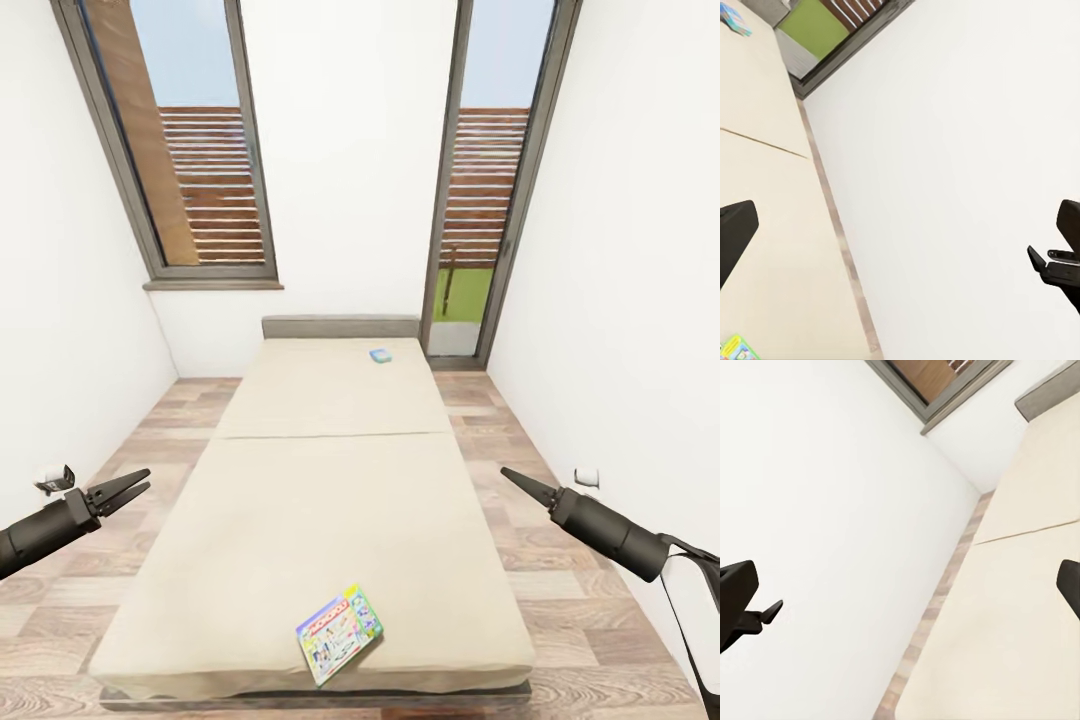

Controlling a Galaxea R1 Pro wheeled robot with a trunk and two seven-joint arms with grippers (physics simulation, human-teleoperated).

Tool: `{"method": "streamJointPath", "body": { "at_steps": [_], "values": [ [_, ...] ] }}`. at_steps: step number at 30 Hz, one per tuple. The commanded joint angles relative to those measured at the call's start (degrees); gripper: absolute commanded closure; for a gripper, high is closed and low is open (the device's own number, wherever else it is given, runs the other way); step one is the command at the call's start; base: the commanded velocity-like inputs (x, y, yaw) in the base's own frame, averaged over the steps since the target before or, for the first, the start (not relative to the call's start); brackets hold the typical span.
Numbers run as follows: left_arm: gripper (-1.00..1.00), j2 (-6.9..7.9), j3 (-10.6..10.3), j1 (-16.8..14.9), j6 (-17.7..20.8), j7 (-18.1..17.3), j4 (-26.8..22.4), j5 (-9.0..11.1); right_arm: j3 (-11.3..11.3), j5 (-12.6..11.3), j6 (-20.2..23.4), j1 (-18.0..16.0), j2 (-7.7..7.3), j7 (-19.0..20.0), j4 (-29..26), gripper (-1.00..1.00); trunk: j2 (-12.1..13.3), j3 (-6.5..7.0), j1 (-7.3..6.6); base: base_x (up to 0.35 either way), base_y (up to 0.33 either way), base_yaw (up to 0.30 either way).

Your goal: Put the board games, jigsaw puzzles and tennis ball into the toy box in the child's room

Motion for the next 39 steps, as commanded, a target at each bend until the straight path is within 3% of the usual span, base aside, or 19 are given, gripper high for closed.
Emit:
{"method": "streamJointPath", "body": {
  "at_steps": [1,39],
  "values": [
    [-1.00,0.00,0.0,-0.1,0.6,-0.2,0.0,-0.1,0.0,-0.1,0.3,0.0,-0.01,0.1,0.0,-1.00,-0.1,-0.02,0.04,0.000,0.082,0.061],
    [-1.00,0.00,0.0,-0.1,0.6,-0.2,0.0,-0.1,0.0,-0.1,0.2,0.0,0.01,0.1,0.0,-1.00,-0.1,3.61,0.04,0.000,0.074,0.044]
  ]
}}
